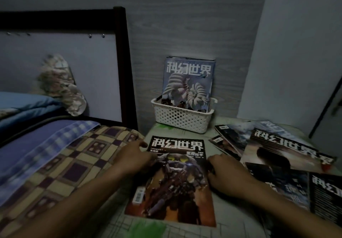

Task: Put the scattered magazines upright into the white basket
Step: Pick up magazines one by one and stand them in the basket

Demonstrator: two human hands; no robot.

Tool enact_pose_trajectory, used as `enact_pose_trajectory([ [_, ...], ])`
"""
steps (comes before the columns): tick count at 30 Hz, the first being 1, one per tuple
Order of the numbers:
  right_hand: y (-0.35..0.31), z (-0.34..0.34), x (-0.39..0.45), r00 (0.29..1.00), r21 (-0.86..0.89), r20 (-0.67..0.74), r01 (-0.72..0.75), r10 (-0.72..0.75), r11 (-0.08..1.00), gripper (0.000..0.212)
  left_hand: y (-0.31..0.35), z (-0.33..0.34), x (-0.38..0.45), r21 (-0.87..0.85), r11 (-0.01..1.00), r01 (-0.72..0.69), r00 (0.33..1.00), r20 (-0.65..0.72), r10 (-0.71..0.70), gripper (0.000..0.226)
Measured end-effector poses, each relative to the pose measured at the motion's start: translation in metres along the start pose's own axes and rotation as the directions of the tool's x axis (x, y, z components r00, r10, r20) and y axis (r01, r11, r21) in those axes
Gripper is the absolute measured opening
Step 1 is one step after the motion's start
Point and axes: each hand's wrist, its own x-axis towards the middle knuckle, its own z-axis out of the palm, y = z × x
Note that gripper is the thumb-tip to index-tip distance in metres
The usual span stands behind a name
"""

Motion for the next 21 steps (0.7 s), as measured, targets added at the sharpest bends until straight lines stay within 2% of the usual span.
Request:
enact_pose_trajectory([
  [2,-0.003,-0.005,-0.006,0.997,0.081,0.041,-0.063,0.060,0.995,0.032,-0.001,-0.008,-0.005,-0.347,0.925,0.153,0.984,0.144,-0.108,0.022],
  [4,-0.004,-0.003,-0.017,0.994,0.164,0.063,-0.099,0.089,0.982,0.039,-0.002,-0.011,-0.019,-0.481,0.846,0.230,0.944,0.323,-0.073,0.020],
  [6,-0.001,0.003,-0.025,0.992,0.218,0.075,-0.119,0.105,0.969,0.036,-0.002,-0.004,-0.033,-0.510,0.839,0.189,0.928,0.373,0.019,0.023],
  [8,0.002,0.005,-0.033,0.990,0.378,0.059,-0.139,0.126,0.915,0.039,0.004,0.003,-0.044,-0.529,0.846,0.073,0.944,0.310,0.112,0.021],
  [9,0.002,0.001,-0.035,0.989,0.517,0.049,-0.146,0.141,0.844,0.051,0.009,0.005,-0.048,-0.559,0.829,0.026,0.946,0.281,0.160,0.021],
  [11,0.001,-0.012,-0.032,0.976,0.784,0.027,-0.154,0.215,0.601,0.077,0.022,0.004,-0.053,-0.639,0.766,-0.068,0.929,0.240,0.282,0.023],
  [13,0.004,-0.036,-0.025,0.932,0.936,-0.053,-0.080,0.359,0.344,0.072,0.038,-0.001,-0.054,-0.716,0.675,-0.176,0.901,0.158,0.403,0.028],
  [14,0.007,-0.051,-0.025,0.894,0.963,-0.126,0.006,0.430,0.269,0.063,0.044,-0.006,-0.052,-0.747,0.624,-0.231,0.889,0.098,0.447,0.030],
  [15,0.009,-0.067,-0.025,0.853,0.964,-0.206,0.091,0.480,0.251,0.054,0.050,-0.011,-0.051,-0.765,0.576,-0.288,0.876,0.033,0.482,0.031],
  [17,0.013,-0.092,-0.028,0.816,0.928,-0.325,0.179,0.477,0.327,0.029,0.057,-0.022,-0.046,-0.771,0.512,-0.378,0.850,-0.071,0.521,0.031],
  [19,0.014,-0.105,-0.032,0.842,0.897,-0.356,0.185,0.406,0.402,0.013,0.058,-0.027,-0.042,-0.772,0.490,-0.405,0.842,-0.106,0.529,0.028],
  [21,0.011,-0.106,-0.033,0.863,0.879,-0.363,0.191,0.352,0.436,0.009,0.053,-0.024,-0.040,-0.778,0.490,-0.395,0.845,-0.098,0.526,0.026],
])
